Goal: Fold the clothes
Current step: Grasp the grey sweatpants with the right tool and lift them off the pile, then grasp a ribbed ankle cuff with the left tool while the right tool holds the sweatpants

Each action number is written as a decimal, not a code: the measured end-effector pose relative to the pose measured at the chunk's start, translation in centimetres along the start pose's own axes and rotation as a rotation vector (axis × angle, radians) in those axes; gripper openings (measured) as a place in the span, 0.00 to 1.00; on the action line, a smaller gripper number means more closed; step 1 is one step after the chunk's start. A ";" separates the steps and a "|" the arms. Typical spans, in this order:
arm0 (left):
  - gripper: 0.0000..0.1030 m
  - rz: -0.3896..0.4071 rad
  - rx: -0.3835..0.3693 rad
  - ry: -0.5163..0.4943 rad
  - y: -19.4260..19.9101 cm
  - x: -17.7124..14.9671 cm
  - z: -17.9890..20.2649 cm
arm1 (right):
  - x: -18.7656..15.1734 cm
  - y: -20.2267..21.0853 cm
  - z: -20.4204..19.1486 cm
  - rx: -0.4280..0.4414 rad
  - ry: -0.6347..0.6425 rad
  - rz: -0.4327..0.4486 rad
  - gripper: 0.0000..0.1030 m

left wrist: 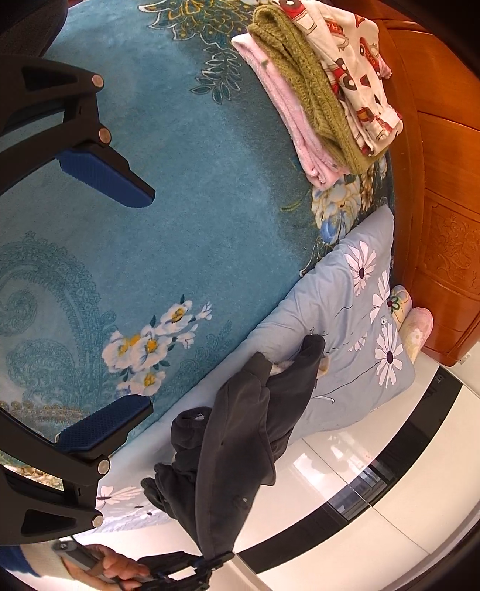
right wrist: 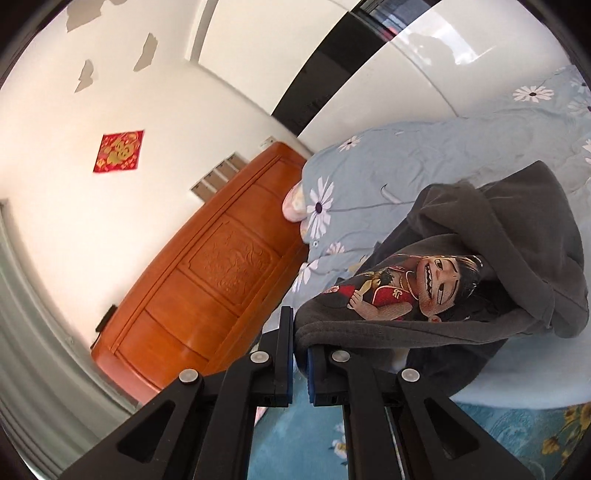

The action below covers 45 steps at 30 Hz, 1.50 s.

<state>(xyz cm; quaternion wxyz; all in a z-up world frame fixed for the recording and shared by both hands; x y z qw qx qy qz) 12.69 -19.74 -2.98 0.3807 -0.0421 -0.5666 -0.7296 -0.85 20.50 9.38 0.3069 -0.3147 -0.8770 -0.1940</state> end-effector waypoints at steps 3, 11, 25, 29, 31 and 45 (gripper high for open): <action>1.00 0.006 -0.025 0.024 0.8 0.1 -0.9 | -4.7 -0.4 -2.7 -0.004 0.040 -0.080 0.06; 1.00 0.013 -0.063 0.096 2.5 -0.2 -4.1 | -16.2 -1.9 -8.0 0.045 0.032 -0.280 0.06; 0.99 -0.199 -0.060 0.198 -2.5 -3.4 -6.2 | -23.0 -5.4 -0.6 -0.253 -0.077 -0.492 0.05; 0.99 -0.281 -0.032 0.174 -5.0 -4.9 -5.0 | -22.3 -3.5 0.8 -0.320 -0.028 -0.508 0.05; 0.99 -0.304 -0.027 0.151 -5.9 -5.2 -4.1 | -21.9 -2.2 2.0 -0.362 -0.033 -0.505 0.05; 0.98 -0.423 -0.086 0.103 -12.3 -4.8 4.8 | -16.6 9.2 13.2 -0.636 -0.266 -0.312 0.05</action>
Point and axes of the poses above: each gripper's, at about its wrist camera, not at the fingertips, and y roughly against the way its jaws point, z to its right, x to its top, the point moved 2 cm from there along -y, roughly the way its jaws point, and after that the axes turned 9 degrees about x, right-handed, at the moved point
